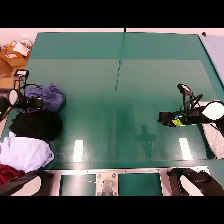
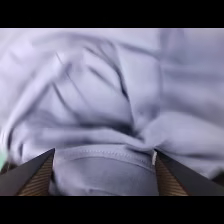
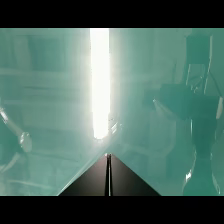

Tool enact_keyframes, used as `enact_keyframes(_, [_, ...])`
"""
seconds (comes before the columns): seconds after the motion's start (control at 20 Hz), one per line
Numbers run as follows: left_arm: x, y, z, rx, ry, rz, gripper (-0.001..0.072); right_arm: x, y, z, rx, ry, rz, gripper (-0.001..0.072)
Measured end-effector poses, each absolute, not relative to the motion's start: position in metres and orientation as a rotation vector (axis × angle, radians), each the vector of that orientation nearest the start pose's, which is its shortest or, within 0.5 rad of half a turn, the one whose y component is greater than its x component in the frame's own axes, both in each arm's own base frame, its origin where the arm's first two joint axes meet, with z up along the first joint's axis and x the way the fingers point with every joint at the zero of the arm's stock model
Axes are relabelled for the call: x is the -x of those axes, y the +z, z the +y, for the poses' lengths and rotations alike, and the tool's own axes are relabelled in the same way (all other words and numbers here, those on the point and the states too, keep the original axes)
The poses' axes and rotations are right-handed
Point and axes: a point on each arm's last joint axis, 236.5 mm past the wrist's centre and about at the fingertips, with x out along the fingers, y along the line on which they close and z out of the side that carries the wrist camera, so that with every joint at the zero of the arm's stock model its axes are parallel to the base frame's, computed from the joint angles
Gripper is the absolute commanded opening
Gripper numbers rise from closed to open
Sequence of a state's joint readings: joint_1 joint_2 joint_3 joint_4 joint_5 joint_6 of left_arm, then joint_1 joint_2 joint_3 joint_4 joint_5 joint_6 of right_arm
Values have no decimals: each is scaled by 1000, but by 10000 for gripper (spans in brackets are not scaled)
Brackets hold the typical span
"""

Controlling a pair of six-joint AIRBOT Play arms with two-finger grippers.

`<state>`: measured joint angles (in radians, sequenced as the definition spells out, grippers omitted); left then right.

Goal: Fold the shirts.

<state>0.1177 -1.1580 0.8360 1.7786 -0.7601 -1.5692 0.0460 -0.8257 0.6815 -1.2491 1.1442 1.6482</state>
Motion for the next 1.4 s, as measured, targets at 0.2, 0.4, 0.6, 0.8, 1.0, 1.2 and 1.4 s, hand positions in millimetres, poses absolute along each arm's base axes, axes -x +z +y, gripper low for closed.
enact_keyframes(0.2, [-394,-67,80,-141,117,1097,18,-256,-5,80,-339,155,1294,21])
enact_keyframes(0.4, [-399,-82,82,-156,95,1150,18,-256,-5,80,-340,155,1294,21])
enact_keyframes(0.6, [-433,-19,80,-149,81,1082,17,-257,-5,80,-340,155,1293,22])
enact_keyframes(0.8, [-467,101,15,-98,-63,891,17,-257,-5,80,-341,155,1293,21])
enact_keyframes(1.0, [-450,193,-113,-54,-356,755,17,-264,2,73,-357,134,1266,21])
enact_keyframes(1.2, [-392,214,-257,-23,-674,741,19,-283,23,49,-378,87,1192,21])
enact_keyframes(1.4, [-329,154,-361,-15,-861,896,654,-291,34,34,-386,58,1153,289])
